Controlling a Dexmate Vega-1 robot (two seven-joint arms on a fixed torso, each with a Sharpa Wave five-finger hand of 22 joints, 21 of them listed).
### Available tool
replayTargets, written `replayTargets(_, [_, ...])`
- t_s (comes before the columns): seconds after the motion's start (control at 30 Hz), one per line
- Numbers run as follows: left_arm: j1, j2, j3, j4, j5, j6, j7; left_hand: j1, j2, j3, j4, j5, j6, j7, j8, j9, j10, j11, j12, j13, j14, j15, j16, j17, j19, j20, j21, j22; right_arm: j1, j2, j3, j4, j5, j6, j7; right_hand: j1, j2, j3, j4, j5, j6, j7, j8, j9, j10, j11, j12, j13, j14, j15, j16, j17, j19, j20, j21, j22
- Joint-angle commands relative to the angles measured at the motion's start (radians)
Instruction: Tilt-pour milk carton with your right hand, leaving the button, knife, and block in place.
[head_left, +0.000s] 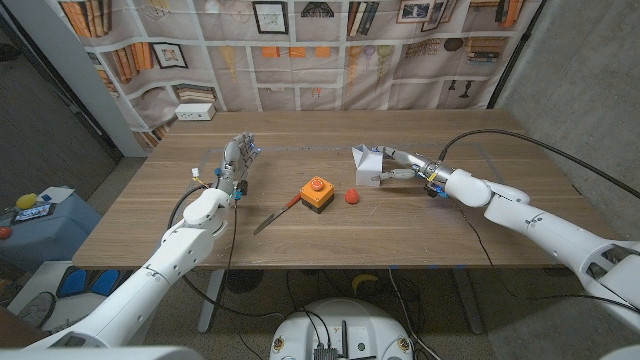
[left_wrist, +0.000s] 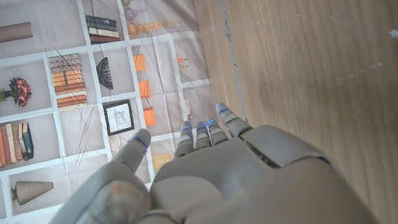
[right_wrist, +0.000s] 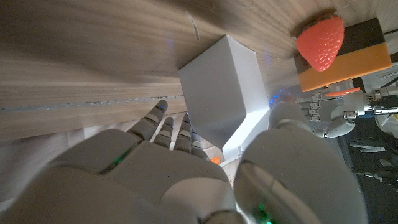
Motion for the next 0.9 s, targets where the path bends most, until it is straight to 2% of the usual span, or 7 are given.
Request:
replayTargets(0.03, [-0.013,-0.005,0.009,0.008,0.001,0.005,-0.007,-0.009,0.075,0.001,0.006,0.006,0.012,0.0,0.005,0.001,0.008,0.006,0.006,0.001,0.007,0.001,0.009,0.001,0.007,0.001,0.006,0.004,0.016,0.013,-0.015,0.021,-0.028,0.006,-0.03,0.009,0.017,0.005,0.004,-0.004,0.015,0.004,0.01,0.003,0.018,-0.007,0.004,0.003,0.014,0.001,0.009,0.001,0.019,-0.003,0.007,0.005])
replayTargets(0.1, [-0.017,-0.005,0.01,0.01,0.001,0.006,-0.01,-0.009,0.074,0.001,0.006,0.006,0.015,-0.001,0.006,0.001,0.008,0.007,0.006,0.001,0.008,0.001,0.009,0.001,0.007,0.001,0.005,0.004,0.021,0.017,-0.017,0.029,-0.029,0.009,-0.033,0.016,0.022,0.008,0.005,-0.009,0.029,0.007,0.016,0.003,0.032,-0.011,0.006,0.003,0.026,-0.006,0.014,0.001,0.026,-0.005,0.008,0.005])
replayTargets(0.13, [-0.019,-0.005,0.011,0.011,0.001,0.007,-0.011,-0.009,0.074,0.001,0.006,0.006,0.015,-0.001,0.006,0.001,0.008,0.007,0.006,0.001,0.007,0.001,0.009,0.001,0.008,0.002,0.005,0.004,0.023,0.018,-0.019,0.031,-0.031,0.01,-0.034,0.02,0.023,0.009,0.005,-0.012,0.047,-0.004,0.023,0.004,0.042,-0.013,0.008,0.004,0.031,-0.011,0.016,0.001,0.029,-0.006,0.007,0.005])
replayTargets(0.4, [-0.028,-0.007,0.016,0.019,-0.002,0.013,-0.019,-0.009,0.074,0.001,0.007,0.006,0.019,-0.001,0.005,0.001,0.011,0.007,0.005,0.001,0.009,0.0,0.008,0.001,0.01,0.004,0.006,0.004,0.03,0.019,-0.024,0.033,-0.034,0.006,-0.039,0.048,0.022,0.013,0.0,-0.023,0.099,-0.033,0.051,0.007,0.1,-0.044,0.017,0.01,0.07,-0.035,0.032,0.002,0.057,-0.016,0.009,0.005])
replayTargets(0.63, [-0.032,-0.009,0.02,0.024,-0.003,0.016,-0.022,-0.009,0.073,0.001,0.008,0.006,0.022,-0.001,0.005,0.001,0.012,0.006,0.004,0.002,0.01,0.0,0.008,0.001,0.013,0.007,0.006,0.004,0.028,0.017,-0.023,0.027,-0.035,-0.003,-0.048,0.068,0.016,0.011,0.002,-0.027,0.147,-0.049,0.08,0.011,0.161,-0.076,0.027,0.015,0.11,-0.058,0.049,0.003,0.085,-0.026,0.01,0.005])
replayTargets(0.77, [-0.033,-0.011,0.021,0.026,-0.004,0.016,-0.022,-0.009,0.073,0.001,0.008,0.006,0.024,-0.001,0.005,0.002,0.012,0.006,0.004,0.002,0.011,0.0,0.008,0.001,0.014,0.008,0.006,0.004,0.027,0.018,-0.022,0.029,-0.037,-0.004,-0.061,0.076,0.017,0.009,0.005,-0.028,0.183,-0.061,0.1,0.014,0.192,-0.081,0.03,0.018,0.134,-0.073,0.061,0.006,0.104,-0.032,0.012,0.005])
replayTargets(0.9, [-0.033,-0.013,0.022,0.027,-0.004,0.016,-0.022,-0.009,0.073,0.0,0.008,0.006,0.026,-0.002,0.005,0.002,0.014,0.006,0.004,0.002,0.012,-0.001,0.007,0.001,0.015,0.009,0.006,0.004,0.025,0.018,-0.021,0.026,-0.037,-0.006,-0.065,0.083,0.022,0.01,0.006,-0.029,0.199,-0.07,0.11,0.015,0.212,-0.09,0.033,0.02,0.148,-0.086,0.068,0.007,0.11,-0.033,0.01,0.005])
